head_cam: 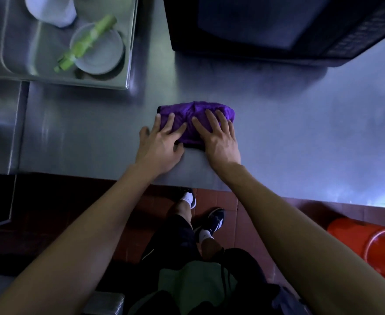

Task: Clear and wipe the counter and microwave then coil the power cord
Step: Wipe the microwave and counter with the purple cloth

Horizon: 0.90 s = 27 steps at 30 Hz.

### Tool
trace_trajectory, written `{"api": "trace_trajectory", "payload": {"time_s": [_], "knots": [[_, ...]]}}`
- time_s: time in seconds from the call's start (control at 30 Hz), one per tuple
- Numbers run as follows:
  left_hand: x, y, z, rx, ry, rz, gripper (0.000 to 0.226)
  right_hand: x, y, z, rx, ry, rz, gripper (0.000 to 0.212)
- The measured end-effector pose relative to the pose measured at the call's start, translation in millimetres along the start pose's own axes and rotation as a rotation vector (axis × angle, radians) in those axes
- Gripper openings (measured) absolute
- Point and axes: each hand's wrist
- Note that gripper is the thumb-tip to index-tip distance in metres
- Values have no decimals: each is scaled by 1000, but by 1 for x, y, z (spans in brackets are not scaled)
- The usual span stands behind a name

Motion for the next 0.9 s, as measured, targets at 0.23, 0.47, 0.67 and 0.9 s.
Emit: {"api": "trace_trajectory", "payload": {"time_s": [0.23,0.47,0.67,0.9], "knots": [[-26,33,-94,31,-45,32,61,14,26,-95,-18,-77,2,61],[-24,47,-146,18,-111,-8,58,30,40,-126,6,-139,-12,55],[-8,42,-130,-2,-110,-11,58,42,40,-107,-6,-112,-12,53],[65,5,-50,-59,-121,19,60,72,29,8,-5,-89,-15,51]]}}
Point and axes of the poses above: each hand's wrist, its own z-axis away from the middle knuckle, its own y-axis out of the back of the hand, x = y × z, and after that the axes turned 5 degrees about -y, right-handed
